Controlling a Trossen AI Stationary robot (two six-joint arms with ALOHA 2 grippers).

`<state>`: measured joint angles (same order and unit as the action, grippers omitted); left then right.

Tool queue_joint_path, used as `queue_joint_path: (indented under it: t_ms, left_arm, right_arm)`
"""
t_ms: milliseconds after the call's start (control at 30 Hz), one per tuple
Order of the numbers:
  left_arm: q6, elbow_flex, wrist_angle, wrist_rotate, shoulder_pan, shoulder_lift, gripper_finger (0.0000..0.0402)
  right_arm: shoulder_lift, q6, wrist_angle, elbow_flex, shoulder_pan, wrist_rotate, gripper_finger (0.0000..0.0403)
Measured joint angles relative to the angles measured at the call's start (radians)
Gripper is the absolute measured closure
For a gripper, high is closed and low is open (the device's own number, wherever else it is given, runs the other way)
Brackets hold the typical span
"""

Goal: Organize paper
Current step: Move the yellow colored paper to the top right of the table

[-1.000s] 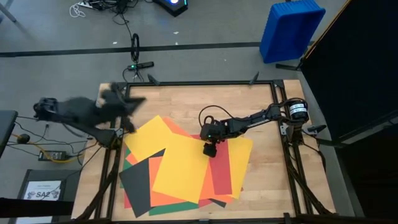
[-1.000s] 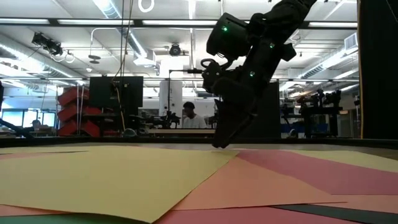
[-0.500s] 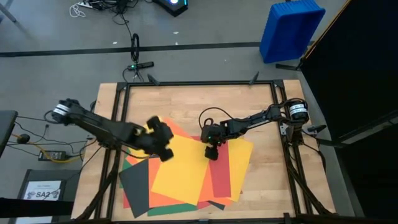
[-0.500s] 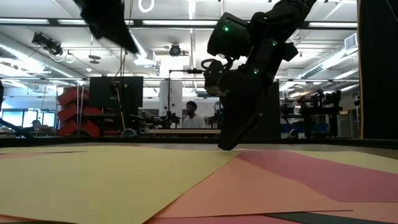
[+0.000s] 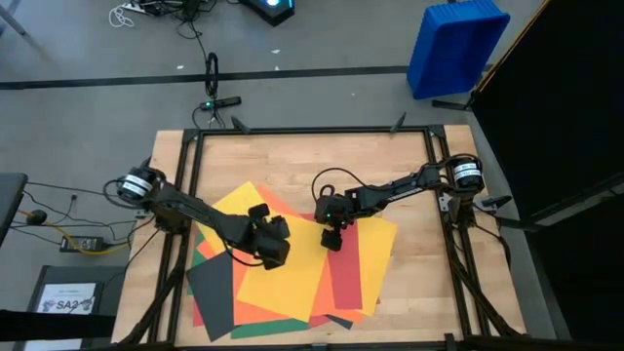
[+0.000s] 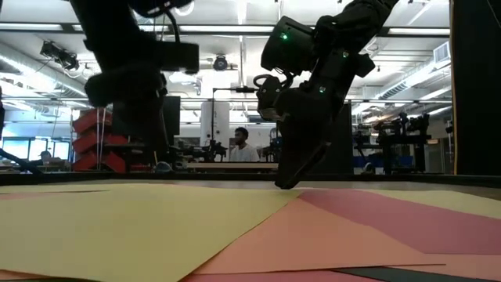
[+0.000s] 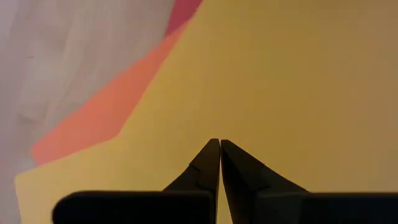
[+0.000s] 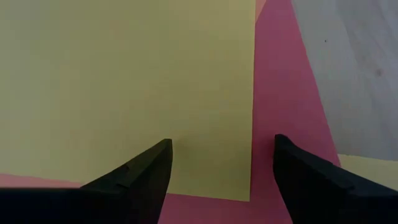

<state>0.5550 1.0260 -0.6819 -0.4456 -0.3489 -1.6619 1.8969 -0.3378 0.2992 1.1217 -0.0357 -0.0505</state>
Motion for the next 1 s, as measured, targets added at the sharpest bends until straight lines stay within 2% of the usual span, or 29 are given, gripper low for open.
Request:
queue_joint_path:
  t_ms: [500, 833, 1000]
  left_arm:
    - [-0.056, 0.001, 0.105, 0.093, 0.008, -0.133, 0.0401]
    - [-0.055, 0.003, 0.13, 0.093, 0.038, -0.154, 0.0401]
    - [-0.056, 0.003, 0.142, 0.092, 0.042, -0.155, 0.0401]
  right_arm:
    - [0.0, -0.01, -0.006, 0.0, -0.002, -0.091, 0.0167]
    - [0.0, -0.013, -0.026, 0.0, -0.002, -0.141, 0.0171]
    - [0.0, -0.009, -0.061, 0.0, -0.002, -0.215, 0.0176]
